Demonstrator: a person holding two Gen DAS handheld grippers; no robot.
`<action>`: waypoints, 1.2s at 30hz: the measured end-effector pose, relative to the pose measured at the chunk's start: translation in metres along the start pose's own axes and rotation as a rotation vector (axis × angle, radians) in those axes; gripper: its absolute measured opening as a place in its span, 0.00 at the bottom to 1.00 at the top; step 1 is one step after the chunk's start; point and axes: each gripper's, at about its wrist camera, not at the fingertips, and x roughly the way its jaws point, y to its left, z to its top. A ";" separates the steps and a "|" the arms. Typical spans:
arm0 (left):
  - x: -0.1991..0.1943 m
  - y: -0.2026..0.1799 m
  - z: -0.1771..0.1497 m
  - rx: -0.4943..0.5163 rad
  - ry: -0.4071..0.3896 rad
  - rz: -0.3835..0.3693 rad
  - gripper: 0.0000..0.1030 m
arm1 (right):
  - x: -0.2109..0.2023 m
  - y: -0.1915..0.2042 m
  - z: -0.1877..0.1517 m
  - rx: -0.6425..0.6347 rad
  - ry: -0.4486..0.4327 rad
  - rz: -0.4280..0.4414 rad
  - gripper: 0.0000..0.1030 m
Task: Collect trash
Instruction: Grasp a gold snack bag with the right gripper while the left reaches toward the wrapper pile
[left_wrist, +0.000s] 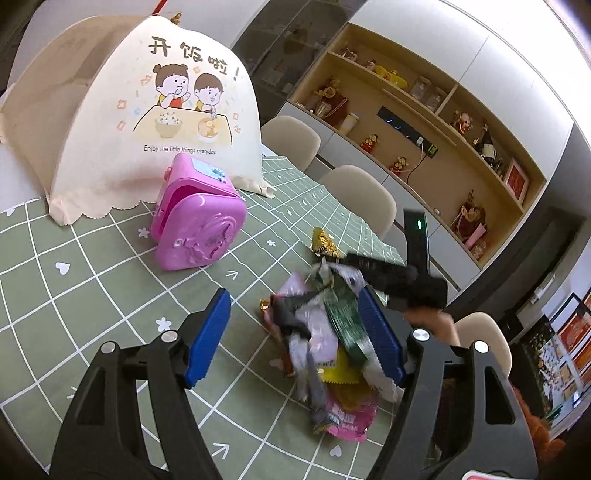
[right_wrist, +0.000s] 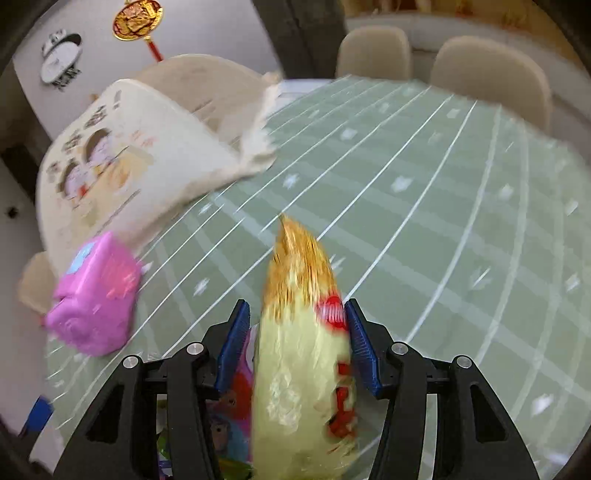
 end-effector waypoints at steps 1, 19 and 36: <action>-0.001 0.000 0.000 -0.001 -0.003 -0.002 0.66 | -0.003 0.006 -0.010 -0.033 0.008 -0.007 0.37; -0.019 -0.055 -0.014 0.196 0.055 -0.064 0.66 | -0.161 0.024 -0.121 -0.113 -0.221 -0.055 0.24; 0.019 -0.127 -0.091 0.303 0.198 0.028 0.66 | -0.220 -0.023 -0.228 -0.069 -0.297 -0.136 0.24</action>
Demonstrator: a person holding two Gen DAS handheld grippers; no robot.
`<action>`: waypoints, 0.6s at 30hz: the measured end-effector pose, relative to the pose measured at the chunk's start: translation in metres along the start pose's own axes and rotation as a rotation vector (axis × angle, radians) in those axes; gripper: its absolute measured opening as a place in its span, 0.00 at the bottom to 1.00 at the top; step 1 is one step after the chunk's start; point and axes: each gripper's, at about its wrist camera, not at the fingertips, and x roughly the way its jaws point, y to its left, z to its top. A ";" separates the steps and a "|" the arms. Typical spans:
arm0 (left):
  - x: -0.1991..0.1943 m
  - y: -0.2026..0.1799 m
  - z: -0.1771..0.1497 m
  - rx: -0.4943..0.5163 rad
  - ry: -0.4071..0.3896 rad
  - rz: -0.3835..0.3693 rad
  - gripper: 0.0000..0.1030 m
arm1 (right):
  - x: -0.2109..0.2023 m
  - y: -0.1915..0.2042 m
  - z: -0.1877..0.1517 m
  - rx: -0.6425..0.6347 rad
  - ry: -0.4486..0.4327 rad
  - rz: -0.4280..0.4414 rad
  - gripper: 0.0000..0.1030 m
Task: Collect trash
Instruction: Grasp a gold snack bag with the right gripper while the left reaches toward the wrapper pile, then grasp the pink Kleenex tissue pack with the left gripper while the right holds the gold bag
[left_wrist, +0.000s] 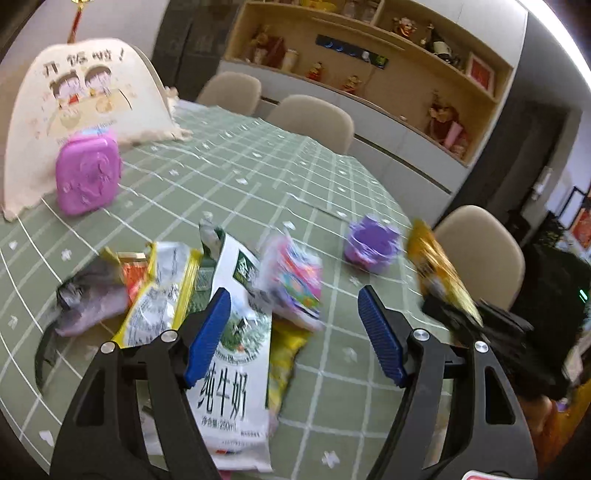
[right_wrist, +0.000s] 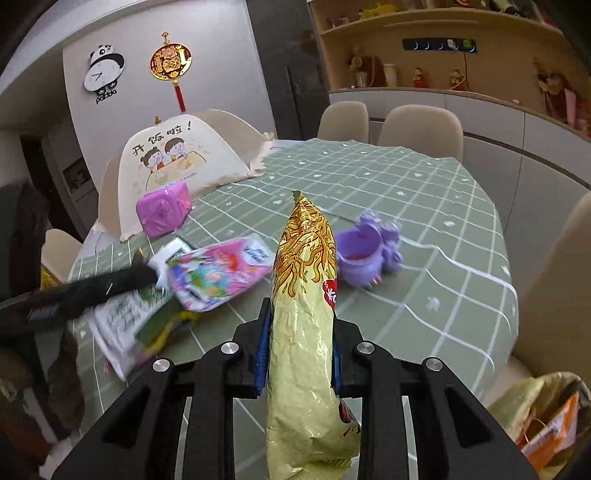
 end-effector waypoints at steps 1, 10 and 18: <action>0.003 0.000 0.002 0.005 -0.004 0.020 0.66 | -0.002 -0.002 -0.004 0.003 0.000 0.005 0.24; -0.003 0.014 0.017 0.053 -0.055 0.171 0.66 | 0.003 -0.015 -0.024 0.004 0.021 0.041 0.24; -0.024 0.023 0.026 0.025 -0.088 0.133 0.66 | 0.006 -0.019 -0.035 0.026 0.025 0.059 0.25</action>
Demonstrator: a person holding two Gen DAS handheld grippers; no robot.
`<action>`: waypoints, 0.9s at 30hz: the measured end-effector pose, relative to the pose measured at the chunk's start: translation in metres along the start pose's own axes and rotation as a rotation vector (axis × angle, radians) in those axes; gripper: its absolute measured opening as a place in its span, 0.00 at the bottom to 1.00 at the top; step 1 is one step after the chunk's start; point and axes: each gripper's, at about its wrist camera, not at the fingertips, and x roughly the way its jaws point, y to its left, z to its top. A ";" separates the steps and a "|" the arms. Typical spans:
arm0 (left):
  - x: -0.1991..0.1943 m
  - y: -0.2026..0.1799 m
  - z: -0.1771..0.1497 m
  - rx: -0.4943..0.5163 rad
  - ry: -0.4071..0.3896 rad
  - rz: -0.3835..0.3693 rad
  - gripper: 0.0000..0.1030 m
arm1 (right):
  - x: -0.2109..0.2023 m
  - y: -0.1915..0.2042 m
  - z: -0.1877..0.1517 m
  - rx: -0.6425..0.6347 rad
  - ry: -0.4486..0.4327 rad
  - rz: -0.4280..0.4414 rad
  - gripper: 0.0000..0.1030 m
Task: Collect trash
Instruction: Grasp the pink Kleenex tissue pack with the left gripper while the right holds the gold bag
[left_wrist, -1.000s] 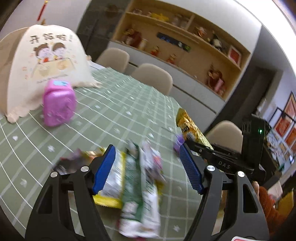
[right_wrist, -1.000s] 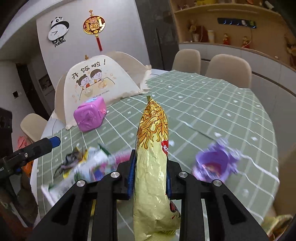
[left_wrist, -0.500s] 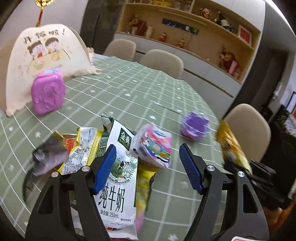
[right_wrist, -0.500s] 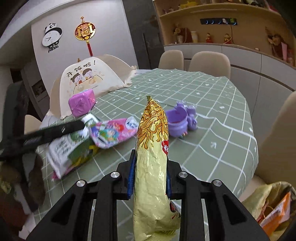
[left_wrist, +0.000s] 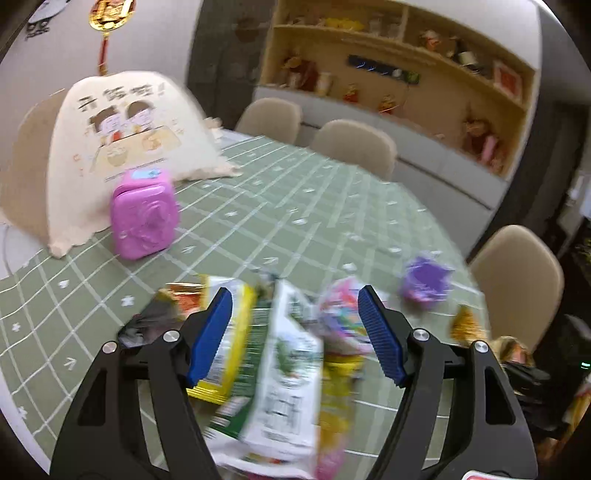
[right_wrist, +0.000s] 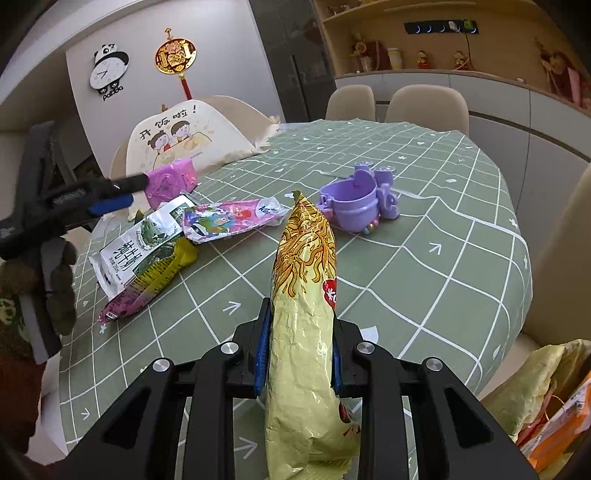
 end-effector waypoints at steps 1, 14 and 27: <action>-0.003 -0.008 -0.001 0.017 0.001 -0.027 0.66 | 0.000 -0.001 0.000 0.010 -0.001 0.001 0.25; 0.058 -0.056 -0.014 0.123 0.082 -0.053 0.66 | -0.010 -0.009 -0.011 0.021 0.008 -0.010 0.25; 0.061 -0.031 -0.006 0.109 0.128 -0.074 0.65 | -0.002 -0.001 -0.008 0.005 0.000 -0.019 0.25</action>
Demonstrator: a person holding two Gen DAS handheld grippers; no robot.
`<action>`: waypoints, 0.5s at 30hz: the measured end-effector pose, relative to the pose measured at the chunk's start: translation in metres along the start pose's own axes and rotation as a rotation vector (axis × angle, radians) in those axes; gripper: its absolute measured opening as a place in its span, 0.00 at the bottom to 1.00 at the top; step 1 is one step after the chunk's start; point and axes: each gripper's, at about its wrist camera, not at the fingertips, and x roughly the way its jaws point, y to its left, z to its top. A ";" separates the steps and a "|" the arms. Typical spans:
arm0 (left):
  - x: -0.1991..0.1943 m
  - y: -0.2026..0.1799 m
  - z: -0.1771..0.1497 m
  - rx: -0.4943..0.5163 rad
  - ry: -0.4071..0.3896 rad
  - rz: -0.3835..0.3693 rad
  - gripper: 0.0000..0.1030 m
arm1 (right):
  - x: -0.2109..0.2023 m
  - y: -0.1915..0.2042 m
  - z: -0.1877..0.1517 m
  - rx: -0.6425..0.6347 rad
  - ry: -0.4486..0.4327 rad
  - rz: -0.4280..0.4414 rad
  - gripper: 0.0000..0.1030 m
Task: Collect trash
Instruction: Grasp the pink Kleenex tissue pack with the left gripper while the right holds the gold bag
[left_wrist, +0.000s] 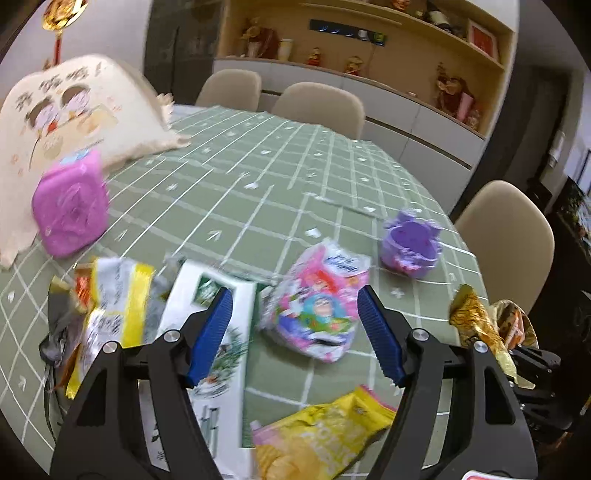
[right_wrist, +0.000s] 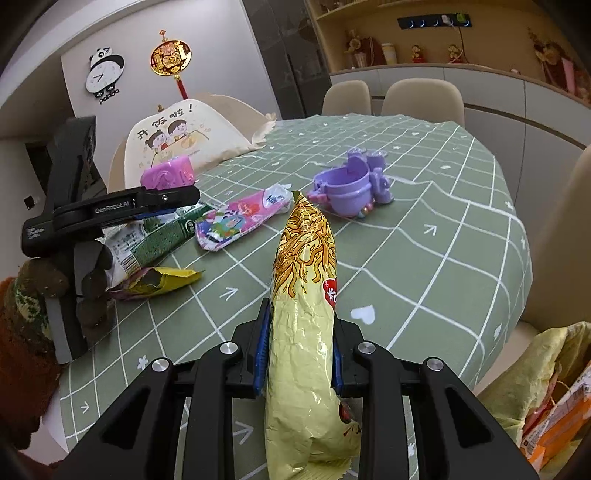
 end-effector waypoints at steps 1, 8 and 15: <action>0.000 -0.007 0.003 0.021 0.000 -0.007 0.65 | -0.002 -0.001 0.000 -0.001 -0.004 -0.007 0.25; 0.041 -0.045 0.022 0.163 0.106 -0.023 0.65 | -0.017 -0.018 -0.001 0.037 -0.031 -0.032 0.25; 0.066 -0.029 0.021 0.166 0.163 0.006 0.65 | -0.026 -0.032 -0.008 0.057 -0.030 -0.049 0.25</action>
